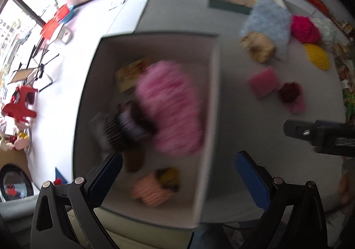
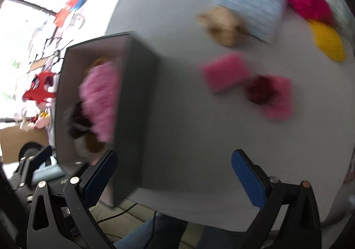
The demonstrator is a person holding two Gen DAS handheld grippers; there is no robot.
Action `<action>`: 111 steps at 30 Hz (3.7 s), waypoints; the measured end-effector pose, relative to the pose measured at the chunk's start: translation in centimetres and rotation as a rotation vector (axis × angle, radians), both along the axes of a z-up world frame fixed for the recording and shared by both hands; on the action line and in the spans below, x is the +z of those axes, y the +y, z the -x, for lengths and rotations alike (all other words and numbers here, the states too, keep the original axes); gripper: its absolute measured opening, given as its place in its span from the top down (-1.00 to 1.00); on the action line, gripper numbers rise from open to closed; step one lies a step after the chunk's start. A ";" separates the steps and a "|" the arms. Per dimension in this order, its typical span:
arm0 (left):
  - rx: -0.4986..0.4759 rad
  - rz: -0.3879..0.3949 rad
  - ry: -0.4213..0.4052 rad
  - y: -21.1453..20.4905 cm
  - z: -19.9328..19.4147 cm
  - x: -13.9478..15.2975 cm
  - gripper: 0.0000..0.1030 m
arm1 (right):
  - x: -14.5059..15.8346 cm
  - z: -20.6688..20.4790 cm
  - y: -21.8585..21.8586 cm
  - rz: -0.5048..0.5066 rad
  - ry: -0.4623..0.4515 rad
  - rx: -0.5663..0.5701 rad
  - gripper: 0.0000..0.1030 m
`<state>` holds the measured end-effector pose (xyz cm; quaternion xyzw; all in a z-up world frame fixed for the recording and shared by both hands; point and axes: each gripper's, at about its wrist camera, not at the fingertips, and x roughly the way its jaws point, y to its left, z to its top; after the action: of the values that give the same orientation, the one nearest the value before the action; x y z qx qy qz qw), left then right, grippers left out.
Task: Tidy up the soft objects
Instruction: 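Reach the left tool to the pink foam block while the right reaches the red rose, then grasp the pink foam block with the left tool while the right grasps the red rose, then carry the pink foam block and red rose over the white box with both tools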
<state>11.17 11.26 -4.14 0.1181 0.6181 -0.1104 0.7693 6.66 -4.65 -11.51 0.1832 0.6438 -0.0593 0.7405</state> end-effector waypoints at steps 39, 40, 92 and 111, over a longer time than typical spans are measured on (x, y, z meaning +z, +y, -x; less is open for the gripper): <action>0.280 -0.002 0.306 -16.4 -8.7 -14.2 -0.99 | -5.6 1.4 -13.9 0.181 0.087 0.030 -0.99; 0.261 -0.017 0.286 -16.6 -8.7 -13.9 -0.99 | -5.6 1.4 -14.0 0.181 0.086 0.028 -0.99; -0.008 0.143 0.364 -15.0 3.1 -13.9 0.53 | -4.9 3.3 -15.5 -0.080 0.003 -0.012 0.57; -0.189 0.161 0.291 -18.6 4.7 -11.6 0.53 | -4.4 6.2 -8.9 0.006 -0.012 -0.043 0.56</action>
<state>6.45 -7.32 -15.78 0.0964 0.6980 -0.2470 0.6652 0.49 -13.55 -15.90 0.1951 0.6353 -0.0759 0.7433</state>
